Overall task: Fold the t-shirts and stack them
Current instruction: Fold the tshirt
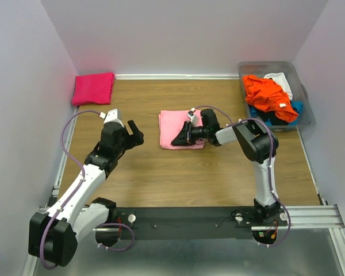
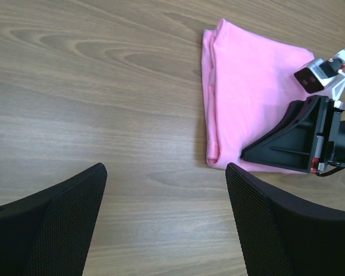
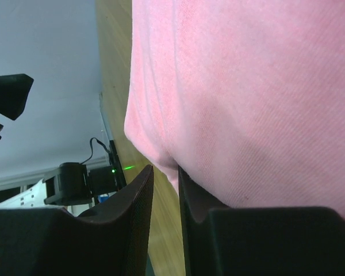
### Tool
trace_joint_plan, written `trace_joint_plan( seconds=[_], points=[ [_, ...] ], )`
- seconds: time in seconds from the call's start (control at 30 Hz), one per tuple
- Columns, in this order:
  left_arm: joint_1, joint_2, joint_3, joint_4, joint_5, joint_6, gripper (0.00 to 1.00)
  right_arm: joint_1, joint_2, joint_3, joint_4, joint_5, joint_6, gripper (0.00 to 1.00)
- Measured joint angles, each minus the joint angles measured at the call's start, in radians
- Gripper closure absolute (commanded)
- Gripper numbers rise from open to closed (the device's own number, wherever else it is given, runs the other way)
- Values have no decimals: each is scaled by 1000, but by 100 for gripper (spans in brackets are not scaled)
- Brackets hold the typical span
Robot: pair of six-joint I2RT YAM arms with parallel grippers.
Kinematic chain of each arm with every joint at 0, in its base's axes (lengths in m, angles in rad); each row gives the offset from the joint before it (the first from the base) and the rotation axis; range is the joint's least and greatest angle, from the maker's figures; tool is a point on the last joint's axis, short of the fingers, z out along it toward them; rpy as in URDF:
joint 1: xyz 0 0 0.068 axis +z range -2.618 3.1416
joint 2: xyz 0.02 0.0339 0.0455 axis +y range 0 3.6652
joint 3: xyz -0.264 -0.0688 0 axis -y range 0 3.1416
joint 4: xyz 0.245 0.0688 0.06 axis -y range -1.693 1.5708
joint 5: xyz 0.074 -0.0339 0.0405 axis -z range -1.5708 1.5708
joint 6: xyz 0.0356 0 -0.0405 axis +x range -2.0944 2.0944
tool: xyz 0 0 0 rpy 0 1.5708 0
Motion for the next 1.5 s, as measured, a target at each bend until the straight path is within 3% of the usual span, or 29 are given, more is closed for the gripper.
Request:
trace_joint_plan(
  seconds=[0.23,0.43,0.73,0.93,1.17,1.33,1.5],
  points=[
    [0,-38,-11,-33,-23,0,8,9,-93,18,-126,49,-36,68],
    [0,-69,-19,-34,-25,-1,8,53,-114,149,-132,54,-23,68],
    [0,-73,-23,-40,-23,-2,7,166,130,225,-65,47,43,68],
    [0,-73,-33,-40,-10,-5,7,165,139,234,-39,31,43,68],
    [0,-55,-33,1,21,-4,7,154,-5,238,-218,72,-71,66],
    [0,-3,-20,23,53,10,7,94,-174,188,-229,66,-103,65],
    [0,18,-10,44,100,40,6,38,-185,94,-228,61,-148,65]
  ],
)
